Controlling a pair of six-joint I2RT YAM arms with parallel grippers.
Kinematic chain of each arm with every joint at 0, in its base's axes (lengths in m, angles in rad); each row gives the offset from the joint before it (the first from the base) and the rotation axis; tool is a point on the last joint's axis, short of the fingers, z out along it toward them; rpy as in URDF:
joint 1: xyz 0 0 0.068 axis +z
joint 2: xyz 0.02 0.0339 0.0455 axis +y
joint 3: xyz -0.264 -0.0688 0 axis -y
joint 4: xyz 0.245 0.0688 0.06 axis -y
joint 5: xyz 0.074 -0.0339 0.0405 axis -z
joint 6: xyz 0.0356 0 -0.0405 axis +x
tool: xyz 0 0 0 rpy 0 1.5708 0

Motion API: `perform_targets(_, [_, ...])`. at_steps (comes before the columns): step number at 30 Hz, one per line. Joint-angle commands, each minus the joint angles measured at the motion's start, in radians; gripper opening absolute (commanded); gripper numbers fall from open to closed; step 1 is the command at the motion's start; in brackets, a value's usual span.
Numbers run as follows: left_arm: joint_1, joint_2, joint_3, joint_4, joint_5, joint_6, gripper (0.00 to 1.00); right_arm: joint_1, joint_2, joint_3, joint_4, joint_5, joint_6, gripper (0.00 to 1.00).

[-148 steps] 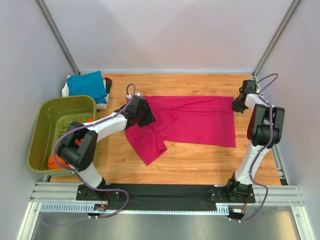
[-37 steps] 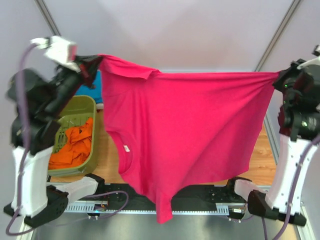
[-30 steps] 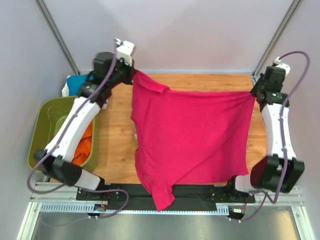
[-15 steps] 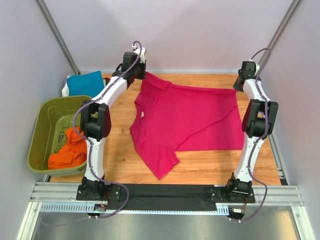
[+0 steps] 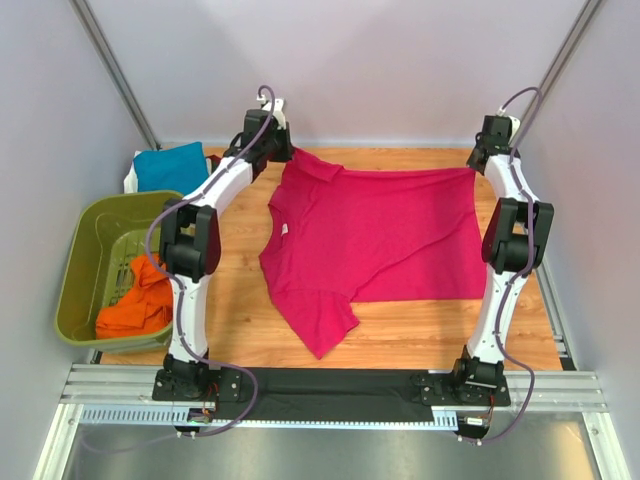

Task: Fold and stack the t-shirts
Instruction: Fold the tshirt

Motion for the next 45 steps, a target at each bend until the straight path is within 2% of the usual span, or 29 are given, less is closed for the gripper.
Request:
perform_targets(1, [0.0,-0.152,-0.058,0.044,0.068,-0.095,0.0,-0.019,-0.022,0.011,0.038,0.044,-0.002,0.0])
perform_targets(9, [-0.021,-0.244,-0.193,0.022,0.071,-0.171,0.0,-0.041,-0.016,0.014,-0.023,0.048,0.03,0.0])
perform_targets(15, [-0.047,-0.314,-0.276,0.013,0.091,-0.187,0.0,-0.053,-0.024,-0.021,-0.025,-0.007,0.05,0.0])
perform_targets(28, [-0.132,-0.514,-0.522,0.003,0.053,-0.258,0.0,-0.053,-0.113,-0.103,-0.027,-0.05,0.033,0.0])
perform_targets(45, [-0.181,-0.629,-0.674,0.039,0.073,-0.404,0.0,-0.062,-0.166,-0.149,-0.094,-0.021,0.01,0.0])
